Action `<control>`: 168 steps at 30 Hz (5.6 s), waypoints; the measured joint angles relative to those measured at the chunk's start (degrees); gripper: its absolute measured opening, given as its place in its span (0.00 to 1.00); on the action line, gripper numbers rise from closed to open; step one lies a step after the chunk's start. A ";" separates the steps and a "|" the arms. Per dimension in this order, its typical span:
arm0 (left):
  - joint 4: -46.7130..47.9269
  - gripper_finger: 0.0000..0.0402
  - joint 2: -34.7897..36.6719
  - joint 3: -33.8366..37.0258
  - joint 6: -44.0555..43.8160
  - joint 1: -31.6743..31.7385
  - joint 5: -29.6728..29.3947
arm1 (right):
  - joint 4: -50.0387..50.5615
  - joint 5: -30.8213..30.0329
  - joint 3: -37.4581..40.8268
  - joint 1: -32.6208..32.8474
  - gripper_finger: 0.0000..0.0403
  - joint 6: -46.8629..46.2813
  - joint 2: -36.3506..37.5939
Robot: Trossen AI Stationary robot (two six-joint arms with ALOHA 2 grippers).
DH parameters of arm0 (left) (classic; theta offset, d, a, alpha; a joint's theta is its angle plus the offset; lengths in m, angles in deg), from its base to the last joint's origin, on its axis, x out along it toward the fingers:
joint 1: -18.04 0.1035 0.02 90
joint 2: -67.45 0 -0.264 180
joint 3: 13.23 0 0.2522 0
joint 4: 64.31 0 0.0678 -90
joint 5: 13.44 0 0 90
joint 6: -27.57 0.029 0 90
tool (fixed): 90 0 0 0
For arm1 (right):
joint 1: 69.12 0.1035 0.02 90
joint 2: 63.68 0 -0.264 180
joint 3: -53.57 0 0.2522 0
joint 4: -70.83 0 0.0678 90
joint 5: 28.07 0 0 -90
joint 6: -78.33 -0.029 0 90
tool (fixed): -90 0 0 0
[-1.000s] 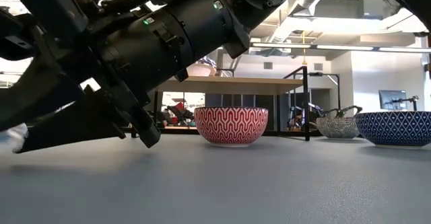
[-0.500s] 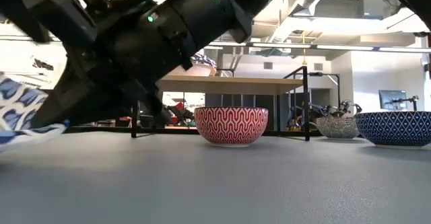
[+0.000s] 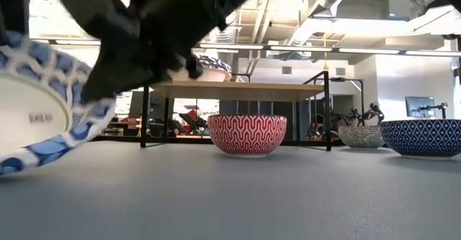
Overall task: Place and stack bowls onto a shelf
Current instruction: Stack the white patterned bowl on top of the white patterned bowl on the shelf, then put the yellow patterned bowl on the shelf
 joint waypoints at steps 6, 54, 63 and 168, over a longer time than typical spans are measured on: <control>4.28 0.41 0.00 0.02 -5.37 0.15 0.24 | 1.92 -2.76 0.03 1.11 0.06 3.51 1.37; -29.73 0.03 31.12 -0.04 25.55 51.69 -30.69 | 44.28 -18.16 13.85 -0.14 0.34 -20.03 21.42; -32.98 0.13 23.38 -0.04 29.80 69.36 -5.32 | 50.26 -18.41 13.74 3.52 0.31 -28.01 28.41; -71.23 0.35 14.07 19.11 55.18 29.07 -8.48 | 52.65 15.61 54.24 -3.04 0.39 -40.70 60.57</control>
